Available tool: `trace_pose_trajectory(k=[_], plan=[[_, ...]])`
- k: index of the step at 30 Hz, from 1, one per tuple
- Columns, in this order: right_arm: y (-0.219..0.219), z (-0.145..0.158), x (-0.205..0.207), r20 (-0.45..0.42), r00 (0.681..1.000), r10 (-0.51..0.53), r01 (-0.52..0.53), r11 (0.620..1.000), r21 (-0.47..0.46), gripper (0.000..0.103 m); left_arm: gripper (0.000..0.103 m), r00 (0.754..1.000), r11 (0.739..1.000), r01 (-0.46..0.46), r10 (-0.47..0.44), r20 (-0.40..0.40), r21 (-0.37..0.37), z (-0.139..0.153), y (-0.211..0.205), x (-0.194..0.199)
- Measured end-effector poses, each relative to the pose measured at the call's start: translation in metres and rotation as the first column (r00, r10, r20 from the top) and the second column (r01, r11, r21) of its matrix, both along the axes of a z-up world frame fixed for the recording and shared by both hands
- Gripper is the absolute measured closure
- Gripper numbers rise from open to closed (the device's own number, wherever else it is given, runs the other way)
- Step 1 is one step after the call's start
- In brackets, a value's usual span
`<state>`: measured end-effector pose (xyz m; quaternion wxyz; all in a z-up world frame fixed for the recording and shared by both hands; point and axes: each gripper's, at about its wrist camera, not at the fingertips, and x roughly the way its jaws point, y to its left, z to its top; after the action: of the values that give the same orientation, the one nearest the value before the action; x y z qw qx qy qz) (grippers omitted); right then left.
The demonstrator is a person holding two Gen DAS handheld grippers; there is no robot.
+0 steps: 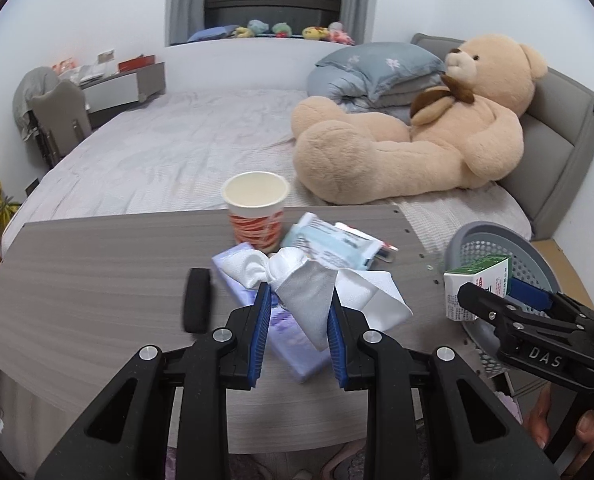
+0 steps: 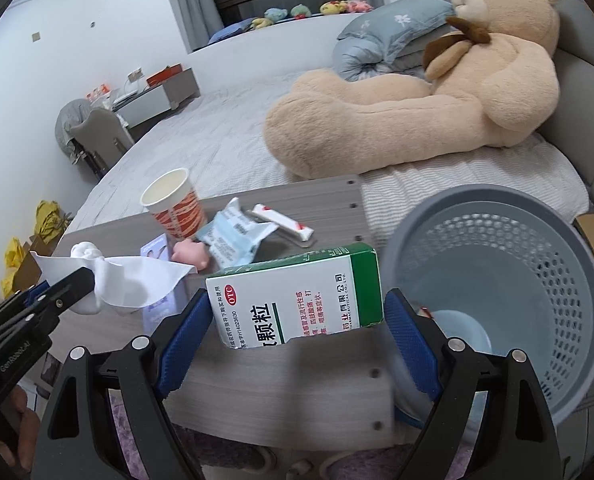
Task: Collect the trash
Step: 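Carry tissue and medicine box over the grey basket and release both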
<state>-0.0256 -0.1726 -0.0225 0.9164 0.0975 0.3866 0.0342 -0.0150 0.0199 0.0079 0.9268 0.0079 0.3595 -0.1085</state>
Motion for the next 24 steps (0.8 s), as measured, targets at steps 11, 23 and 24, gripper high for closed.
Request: trace_pose_trajectory(k=[11, 23, 24], plan=[[-0.093, 0.001, -0.036, 0.004, 0.986, -0.167, 0.166, 0.986, 0.030, 0.019, 0.077, 0.983, 0.983, 0.180, -0.179, -0.027, 0.034, -0.006, -0.092, -0.002], [-0.165, -0.010, -0.056, -0.014, 0.958, -0.285, 0.286, 0.957, 0.047, 0.019, 0.076, 0.946, 0.946, 0.320, -0.316, -0.067, 0.048, -0.016, -0.176, 0.010], [-0.168, -0.012, -0.056, -0.016, 0.957, -0.288, 0.289, 0.956, 0.049, 0.019, 0.076, 0.943, 0.943, 0.329, -0.326, -0.074, 0.048, -0.018, -0.183, 0.012]])
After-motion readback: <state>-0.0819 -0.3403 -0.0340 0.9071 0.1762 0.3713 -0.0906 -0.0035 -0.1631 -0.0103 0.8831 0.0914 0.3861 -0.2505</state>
